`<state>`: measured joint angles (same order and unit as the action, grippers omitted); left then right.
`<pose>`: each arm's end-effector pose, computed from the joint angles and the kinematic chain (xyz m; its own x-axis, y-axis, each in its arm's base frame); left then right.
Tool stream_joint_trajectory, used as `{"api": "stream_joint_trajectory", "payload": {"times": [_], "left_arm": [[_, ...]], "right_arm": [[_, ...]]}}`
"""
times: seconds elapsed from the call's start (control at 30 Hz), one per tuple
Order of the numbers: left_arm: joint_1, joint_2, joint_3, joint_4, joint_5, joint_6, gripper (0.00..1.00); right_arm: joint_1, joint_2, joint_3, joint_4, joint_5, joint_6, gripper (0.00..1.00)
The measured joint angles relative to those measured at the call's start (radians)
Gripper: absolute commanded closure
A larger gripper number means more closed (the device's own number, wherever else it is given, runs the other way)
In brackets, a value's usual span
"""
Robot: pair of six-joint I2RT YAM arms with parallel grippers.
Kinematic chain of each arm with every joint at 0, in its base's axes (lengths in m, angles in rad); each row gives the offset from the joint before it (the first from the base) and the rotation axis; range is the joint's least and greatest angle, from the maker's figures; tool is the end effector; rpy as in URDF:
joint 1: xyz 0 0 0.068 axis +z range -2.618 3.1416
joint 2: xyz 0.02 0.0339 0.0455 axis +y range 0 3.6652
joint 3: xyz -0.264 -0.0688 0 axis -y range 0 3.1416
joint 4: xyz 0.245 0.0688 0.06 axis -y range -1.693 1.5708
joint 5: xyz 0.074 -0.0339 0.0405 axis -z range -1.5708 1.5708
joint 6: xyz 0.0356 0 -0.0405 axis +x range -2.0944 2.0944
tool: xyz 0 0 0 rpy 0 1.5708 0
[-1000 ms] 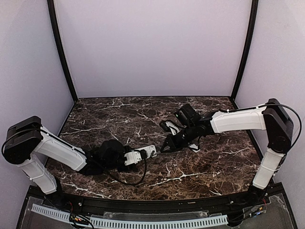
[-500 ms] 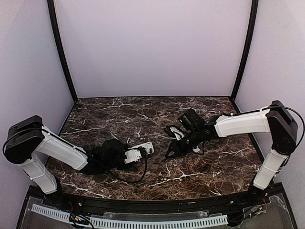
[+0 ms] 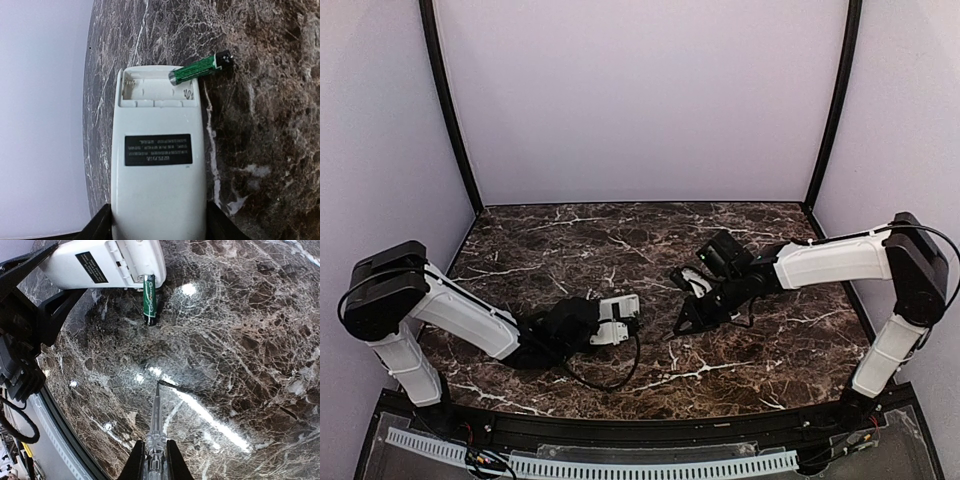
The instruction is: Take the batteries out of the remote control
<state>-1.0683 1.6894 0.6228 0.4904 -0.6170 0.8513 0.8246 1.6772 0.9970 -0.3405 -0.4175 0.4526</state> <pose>0.1666 -0.2605 0.1340 0.1889 0.9299 -0.3155 0.5144 0.1799 0.8384 0.2147 0.2535 0.1777 -0.8769 -0.3596 -0.3190 -0.4800 0.6918 0.5395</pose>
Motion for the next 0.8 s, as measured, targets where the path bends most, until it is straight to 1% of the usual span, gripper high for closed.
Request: {"api": "stream_joint_trajectory", "payload": {"times": [0.13,0.23,0.37,0.6,0.7,0.8], "left_arm": [[-0.010,0.020,-0.005,0.072,-0.086,0.112,1.00],[-0.010,0.020,-0.006,0.125,-0.130,0.168,1.00],[-0.010,0.014,-0.006,0.144,-0.147,0.180,1.00],[-0.010,-0.063,-0.002,0.073,-0.148,0.066,1.00],[-0.009,-0.121,0.013,0.008,-0.153,-0.021,1.00],[-0.009,-0.179,0.050,-0.082,-0.168,-0.146,1.00]], "right_arm": [[0.000,0.000,0.011,-0.023,0.021,-0.006,1.00],[0.000,0.000,0.020,-0.035,0.036,-0.010,1.00],[0.000,0.000,0.027,-0.050,0.050,-0.018,1.00],[-0.001,-0.024,0.040,-0.081,0.105,-0.031,1.00],[-0.002,-0.046,0.053,-0.085,0.134,-0.037,1.00],[-0.003,-0.067,0.062,-0.071,0.171,-0.040,1.00]]}}
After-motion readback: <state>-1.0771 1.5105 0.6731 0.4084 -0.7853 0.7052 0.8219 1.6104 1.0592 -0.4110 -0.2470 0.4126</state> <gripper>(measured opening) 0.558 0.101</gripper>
